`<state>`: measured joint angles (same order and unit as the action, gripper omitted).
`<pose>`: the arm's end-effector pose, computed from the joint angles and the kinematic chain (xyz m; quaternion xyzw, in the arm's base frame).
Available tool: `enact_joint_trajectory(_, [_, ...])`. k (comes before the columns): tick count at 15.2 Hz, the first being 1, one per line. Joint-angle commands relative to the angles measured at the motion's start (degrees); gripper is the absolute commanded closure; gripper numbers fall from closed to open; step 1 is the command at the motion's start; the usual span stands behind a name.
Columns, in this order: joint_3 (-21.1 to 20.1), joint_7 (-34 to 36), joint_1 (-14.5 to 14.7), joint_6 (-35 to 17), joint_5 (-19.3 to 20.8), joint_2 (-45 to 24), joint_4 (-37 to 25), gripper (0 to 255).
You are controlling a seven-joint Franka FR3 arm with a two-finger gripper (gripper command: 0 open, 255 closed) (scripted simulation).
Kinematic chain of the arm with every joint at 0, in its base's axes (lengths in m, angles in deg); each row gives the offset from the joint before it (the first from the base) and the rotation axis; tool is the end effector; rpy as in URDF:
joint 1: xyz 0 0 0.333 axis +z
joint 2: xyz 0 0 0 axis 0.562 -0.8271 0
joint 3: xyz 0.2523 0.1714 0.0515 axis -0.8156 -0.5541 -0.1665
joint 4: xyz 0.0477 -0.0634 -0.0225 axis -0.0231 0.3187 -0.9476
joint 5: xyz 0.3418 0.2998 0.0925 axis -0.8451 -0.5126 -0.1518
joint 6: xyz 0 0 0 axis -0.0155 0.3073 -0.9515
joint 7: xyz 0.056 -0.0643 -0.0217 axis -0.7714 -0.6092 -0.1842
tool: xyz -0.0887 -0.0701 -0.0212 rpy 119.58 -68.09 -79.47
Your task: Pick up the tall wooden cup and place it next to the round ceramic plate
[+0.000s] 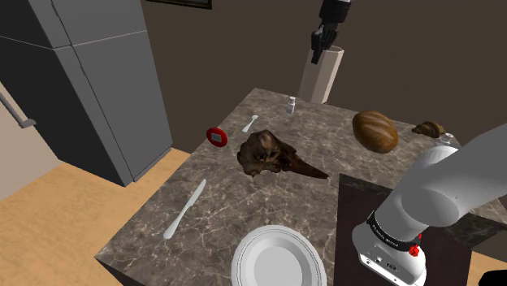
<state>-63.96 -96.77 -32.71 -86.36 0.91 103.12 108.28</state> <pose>0.5025 -0.0919 0.6332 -0.9985 -0.0320 -0.0430 0.0114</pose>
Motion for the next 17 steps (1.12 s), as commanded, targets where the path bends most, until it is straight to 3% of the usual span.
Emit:
enact_joint_trajectory(1, [-2.14, 2.98, 0.79, -0.01, -0.36, 1.51, 1.52, 255])
enact_joint_trajectory(9, [-10.65, 14.21, 4.16, 0.12, -2.91, 4.40, 4.22, 255])
enact_joint_trajectory(17, [-19.27, 25.49, 7.56, -0.01, -5.67, 3.31, 2.89, 255])
